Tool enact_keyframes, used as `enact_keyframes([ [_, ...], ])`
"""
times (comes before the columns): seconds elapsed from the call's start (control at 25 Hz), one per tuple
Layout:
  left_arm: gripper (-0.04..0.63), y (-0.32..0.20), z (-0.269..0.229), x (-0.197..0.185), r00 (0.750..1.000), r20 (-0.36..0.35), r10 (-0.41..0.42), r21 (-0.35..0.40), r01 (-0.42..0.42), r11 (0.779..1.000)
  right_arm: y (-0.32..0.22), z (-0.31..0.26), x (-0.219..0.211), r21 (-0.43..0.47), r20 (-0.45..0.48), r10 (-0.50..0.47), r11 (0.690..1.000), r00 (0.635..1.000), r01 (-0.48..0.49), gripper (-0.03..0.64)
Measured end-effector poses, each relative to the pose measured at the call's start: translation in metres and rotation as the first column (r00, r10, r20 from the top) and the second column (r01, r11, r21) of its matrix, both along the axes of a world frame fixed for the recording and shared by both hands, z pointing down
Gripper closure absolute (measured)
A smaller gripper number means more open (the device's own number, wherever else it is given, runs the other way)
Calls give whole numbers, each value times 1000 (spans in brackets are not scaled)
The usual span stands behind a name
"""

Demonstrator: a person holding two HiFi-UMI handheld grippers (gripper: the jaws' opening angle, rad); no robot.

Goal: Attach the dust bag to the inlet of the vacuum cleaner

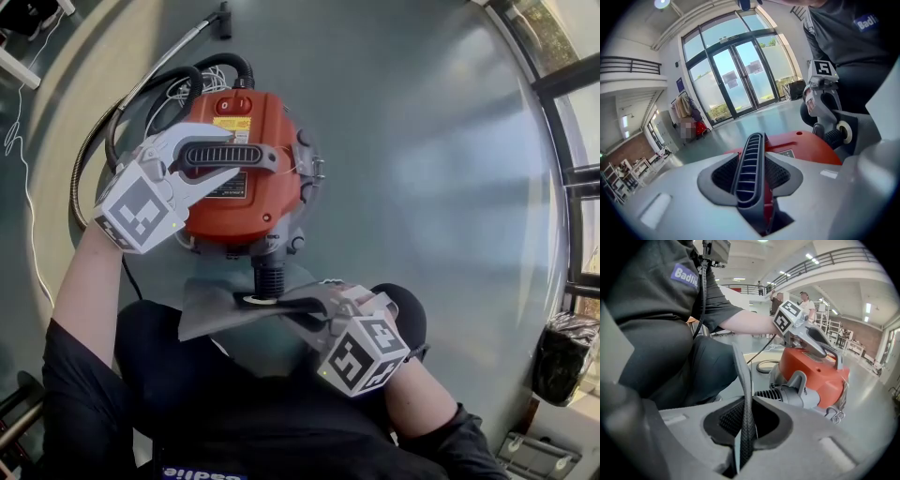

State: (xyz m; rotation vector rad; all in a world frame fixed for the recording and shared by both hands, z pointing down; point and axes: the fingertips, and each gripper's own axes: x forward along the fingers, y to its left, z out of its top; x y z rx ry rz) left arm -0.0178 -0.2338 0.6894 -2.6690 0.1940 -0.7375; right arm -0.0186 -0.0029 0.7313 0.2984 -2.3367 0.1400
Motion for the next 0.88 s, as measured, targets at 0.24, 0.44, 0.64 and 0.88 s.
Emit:
enact_keyframes([
  [0.24,439,-3,5,-3,1000,23,-11,27,11,1000,-2,1,-6,14,-17,-17,1000,1000,17,600],
  [0.44,439,-1,2,0,1000,12,-5,29,4,1000,-4,8,6,-30,-30,29,999,999,-30,596],
  [0.64,440,-1,1,0,1000,10,-2,35,2,999,-6,14,16,-13,-106,33,999,994,-35,595],
  [0.88,440,-1,0,2,1000,7,0,40,0,999,-9,17,20,-15,-105,63,998,993,-65,592],
])
